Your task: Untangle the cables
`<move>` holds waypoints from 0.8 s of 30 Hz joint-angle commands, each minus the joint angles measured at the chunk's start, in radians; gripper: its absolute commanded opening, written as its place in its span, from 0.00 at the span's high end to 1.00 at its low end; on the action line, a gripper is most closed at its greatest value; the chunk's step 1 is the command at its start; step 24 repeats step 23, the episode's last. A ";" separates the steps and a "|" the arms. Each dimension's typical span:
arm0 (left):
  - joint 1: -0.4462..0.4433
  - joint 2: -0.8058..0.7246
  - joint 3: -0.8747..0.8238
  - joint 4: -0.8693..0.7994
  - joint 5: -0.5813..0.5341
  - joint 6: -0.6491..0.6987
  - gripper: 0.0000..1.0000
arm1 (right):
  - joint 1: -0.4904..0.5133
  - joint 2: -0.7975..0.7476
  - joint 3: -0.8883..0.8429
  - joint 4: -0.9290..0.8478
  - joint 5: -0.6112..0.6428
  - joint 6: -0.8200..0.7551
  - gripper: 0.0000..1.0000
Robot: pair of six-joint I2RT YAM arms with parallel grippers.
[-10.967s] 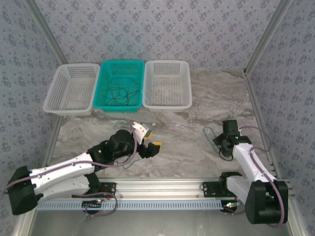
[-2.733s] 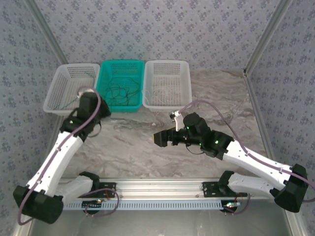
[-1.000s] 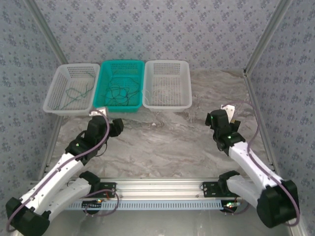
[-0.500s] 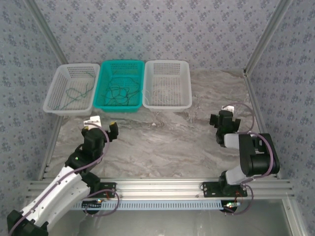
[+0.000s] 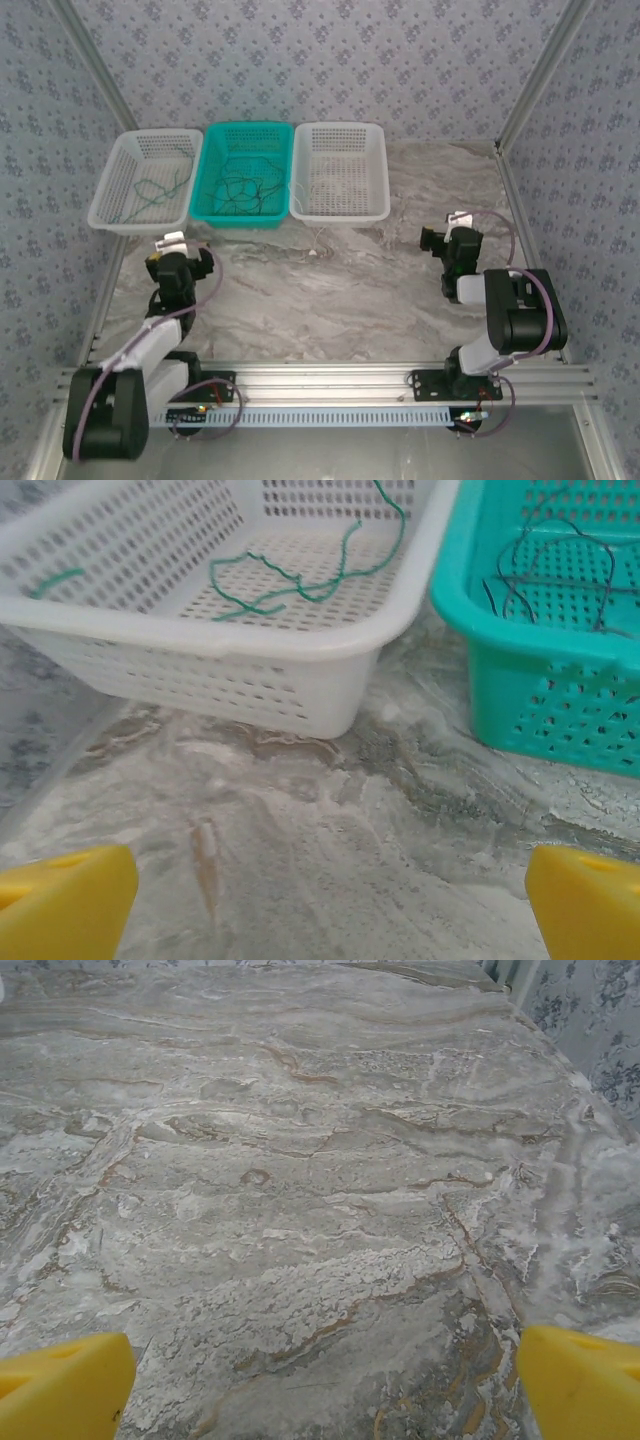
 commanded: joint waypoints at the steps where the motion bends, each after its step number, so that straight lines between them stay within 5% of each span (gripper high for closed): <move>1: 0.004 0.203 0.024 0.364 0.125 0.037 0.01 | -0.009 -0.003 0.008 0.019 -0.023 -0.015 0.00; 4: -0.009 0.343 0.082 0.419 0.120 0.101 0.02 | -0.009 -0.004 0.008 0.017 -0.027 -0.015 0.00; 6: 0.027 0.549 0.096 0.634 0.158 0.090 0.03 | -0.009 -0.004 0.009 0.016 -0.033 -0.016 0.00; 8: 0.032 0.439 0.150 0.333 0.187 0.072 0.01 | -0.013 -0.004 0.017 0.005 -0.064 -0.025 0.00; 10: 0.037 0.517 0.110 0.548 0.212 0.087 0.01 | -0.016 -0.004 0.017 0.000 -0.078 -0.027 0.00; 11: 0.040 0.461 0.125 0.411 0.196 0.070 0.00 | -0.017 -0.004 0.017 0.000 -0.078 -0.027 0.00; 16: 0.042 0.493 0.190 0.346 0.111 0.041 0.01 | -0.018 -0.004 0.019 -0.002 -0.079 -0.027 0.00; 20: 0.066 0.485 0.213 0.292 0.237 0.053 0.01 | -0.018 -0.004 0.020 -0.003 -0.084 -0.025 0.00; 24: 0.064 0.485 0.216 0.287 0.248 0.061 0.00 | -0.018 -0.006 0.016 0.003 -0.081 -0.027 0.00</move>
